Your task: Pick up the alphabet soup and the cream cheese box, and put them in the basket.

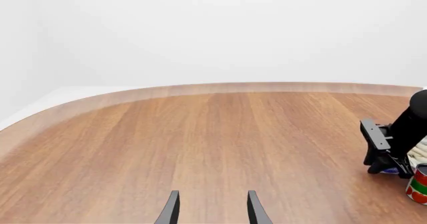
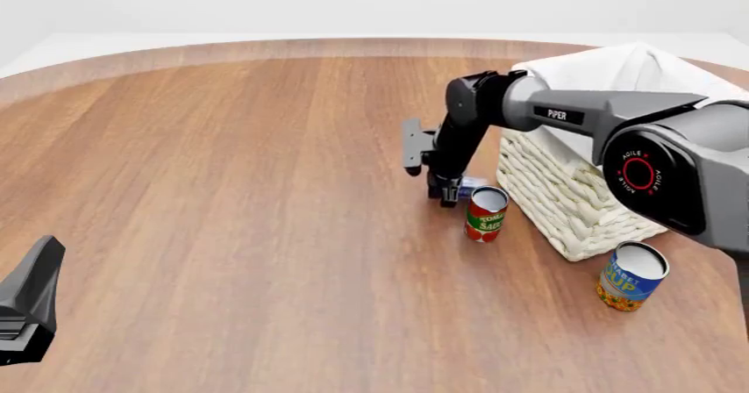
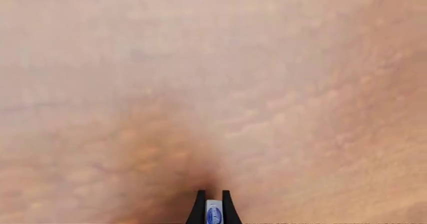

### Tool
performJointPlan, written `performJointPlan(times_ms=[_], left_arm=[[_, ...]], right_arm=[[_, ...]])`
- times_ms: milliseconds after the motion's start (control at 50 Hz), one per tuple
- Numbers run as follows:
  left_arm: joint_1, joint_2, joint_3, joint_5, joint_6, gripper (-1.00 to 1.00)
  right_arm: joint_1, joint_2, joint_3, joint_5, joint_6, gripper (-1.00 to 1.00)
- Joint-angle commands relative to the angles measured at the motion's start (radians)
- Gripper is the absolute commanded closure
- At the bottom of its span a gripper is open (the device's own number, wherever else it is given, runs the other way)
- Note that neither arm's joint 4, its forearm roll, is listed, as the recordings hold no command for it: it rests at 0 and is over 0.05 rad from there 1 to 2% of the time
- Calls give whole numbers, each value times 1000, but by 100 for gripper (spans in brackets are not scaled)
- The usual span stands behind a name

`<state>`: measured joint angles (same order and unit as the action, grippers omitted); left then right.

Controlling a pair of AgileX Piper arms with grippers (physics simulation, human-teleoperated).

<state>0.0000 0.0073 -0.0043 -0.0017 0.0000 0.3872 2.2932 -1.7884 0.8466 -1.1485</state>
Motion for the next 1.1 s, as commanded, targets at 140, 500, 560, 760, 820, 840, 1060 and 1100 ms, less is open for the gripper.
performJointPlan(times_ms=[140,500,560,760,820,840,1060,1100], left_arm=[[0,0,0,0,0,-100],[0,0,0,0,0,-100],[0,0,0,0,0,-100],[0,0,0,0,0,-100],[0,0,0,0,0,-100],[0,0,0,0,0,-100],[0,0,0,0,0,-100],[0,0,0,0,0,-100]], right_arm=[[-11,-3,-50,-1,-16,100],[10,-72,-31,-21,-36,100],[13,-88,-26,-26,-29,100],[52,-152,47,-85,30,100],[60,-166,29,-98,67,100],[69,-179,35,-104,79,100],[108,-262,108,-168,149,100],[107,-265,109,-174,169,100]])
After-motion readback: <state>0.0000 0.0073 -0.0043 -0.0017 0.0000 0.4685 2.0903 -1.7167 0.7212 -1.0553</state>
